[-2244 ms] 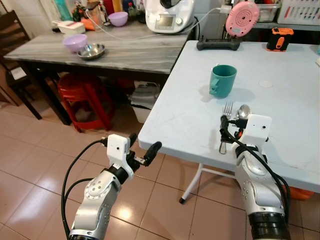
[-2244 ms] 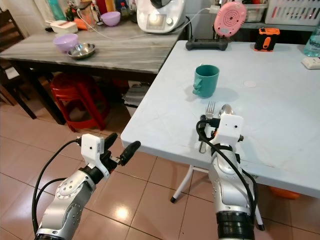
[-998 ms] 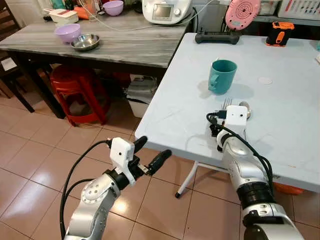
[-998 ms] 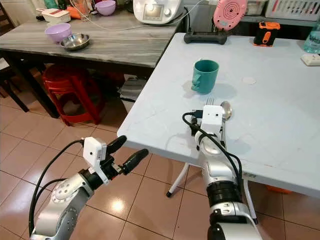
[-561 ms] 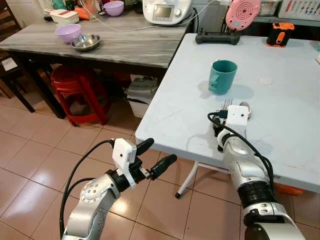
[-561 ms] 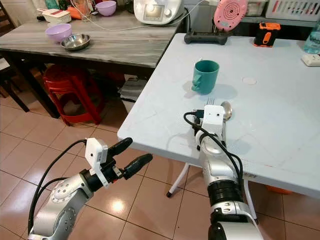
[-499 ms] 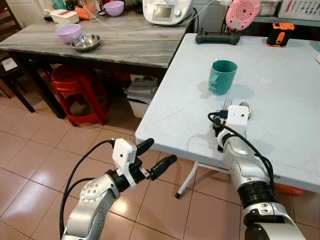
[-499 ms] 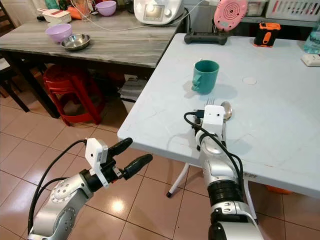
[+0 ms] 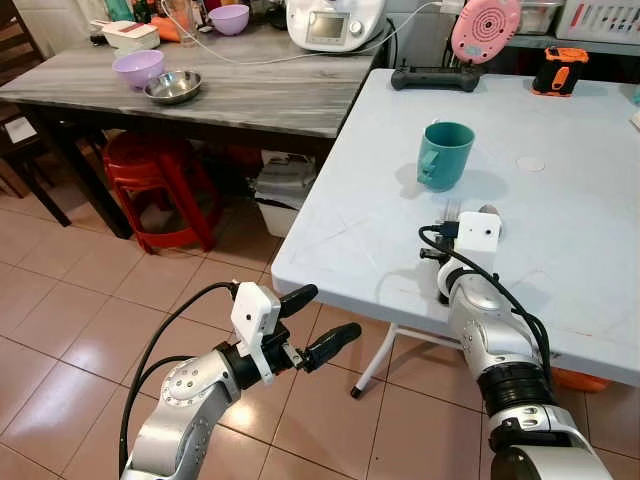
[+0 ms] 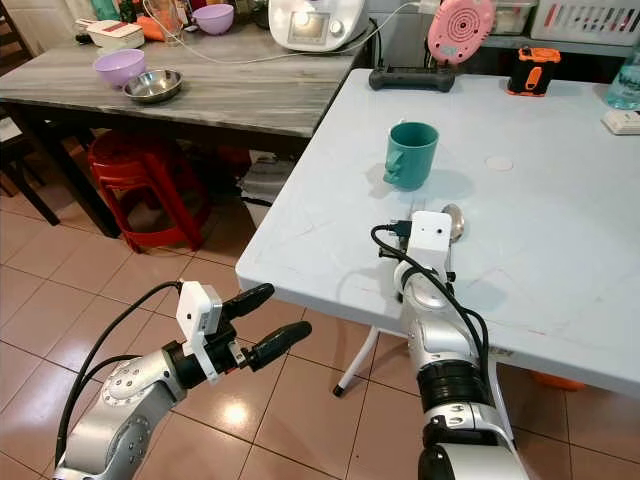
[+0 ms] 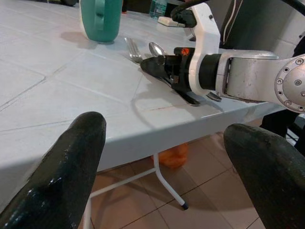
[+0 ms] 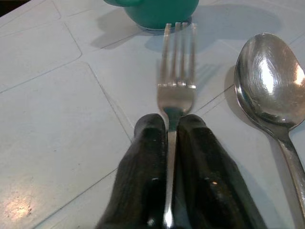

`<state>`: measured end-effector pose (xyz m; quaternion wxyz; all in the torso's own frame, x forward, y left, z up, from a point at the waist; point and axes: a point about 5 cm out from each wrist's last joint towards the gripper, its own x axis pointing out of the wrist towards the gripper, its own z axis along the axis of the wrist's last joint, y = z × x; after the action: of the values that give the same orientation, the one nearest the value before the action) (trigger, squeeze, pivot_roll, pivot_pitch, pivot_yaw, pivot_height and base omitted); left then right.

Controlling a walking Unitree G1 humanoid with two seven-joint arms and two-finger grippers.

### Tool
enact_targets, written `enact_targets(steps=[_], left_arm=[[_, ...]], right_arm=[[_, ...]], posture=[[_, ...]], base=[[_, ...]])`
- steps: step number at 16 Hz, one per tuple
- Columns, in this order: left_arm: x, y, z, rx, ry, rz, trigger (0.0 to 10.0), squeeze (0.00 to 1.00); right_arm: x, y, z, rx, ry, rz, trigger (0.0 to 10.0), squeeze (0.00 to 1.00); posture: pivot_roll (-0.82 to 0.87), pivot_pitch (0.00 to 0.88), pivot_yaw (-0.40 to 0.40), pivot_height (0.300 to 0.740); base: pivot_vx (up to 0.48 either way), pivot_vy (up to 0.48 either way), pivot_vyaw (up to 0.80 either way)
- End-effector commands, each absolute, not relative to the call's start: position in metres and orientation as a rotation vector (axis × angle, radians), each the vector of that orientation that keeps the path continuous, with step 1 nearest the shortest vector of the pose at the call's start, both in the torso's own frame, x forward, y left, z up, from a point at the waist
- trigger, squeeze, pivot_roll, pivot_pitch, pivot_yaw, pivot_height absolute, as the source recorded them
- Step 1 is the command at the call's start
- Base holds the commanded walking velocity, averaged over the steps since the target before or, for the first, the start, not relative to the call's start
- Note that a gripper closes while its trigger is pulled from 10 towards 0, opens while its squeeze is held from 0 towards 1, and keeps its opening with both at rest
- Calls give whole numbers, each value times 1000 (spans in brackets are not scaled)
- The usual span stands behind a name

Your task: Setting the table

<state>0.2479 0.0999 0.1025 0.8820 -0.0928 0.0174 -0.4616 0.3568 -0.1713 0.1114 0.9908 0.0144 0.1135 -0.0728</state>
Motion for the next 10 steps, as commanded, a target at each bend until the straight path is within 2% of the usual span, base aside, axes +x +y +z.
enact_targets(steps=[1,5,7,10], left_arm=[[247,101,101,-173,56,-980,10000,0],[246,101,99,-171,62,-993,10000,0],[247,102,100,-166,56,-977,10000,0],[272,119,104,-107,-3,-693,10000,0]], right_arm=[[344,-176,81,44,371,-179,0,0],[344,-176,82,38,370,-181,0,0],[344,-174,83,100,361,-189,0,0],[346,-171,106,204,215,-180,0,0]], posture=[[-77,91,103,740],[-78,90,107,740],[-78,89,110,740],[-75,86,111,740]], base=[[0,0,0],[0,0,0],[0,0,0],[0,0,0]])
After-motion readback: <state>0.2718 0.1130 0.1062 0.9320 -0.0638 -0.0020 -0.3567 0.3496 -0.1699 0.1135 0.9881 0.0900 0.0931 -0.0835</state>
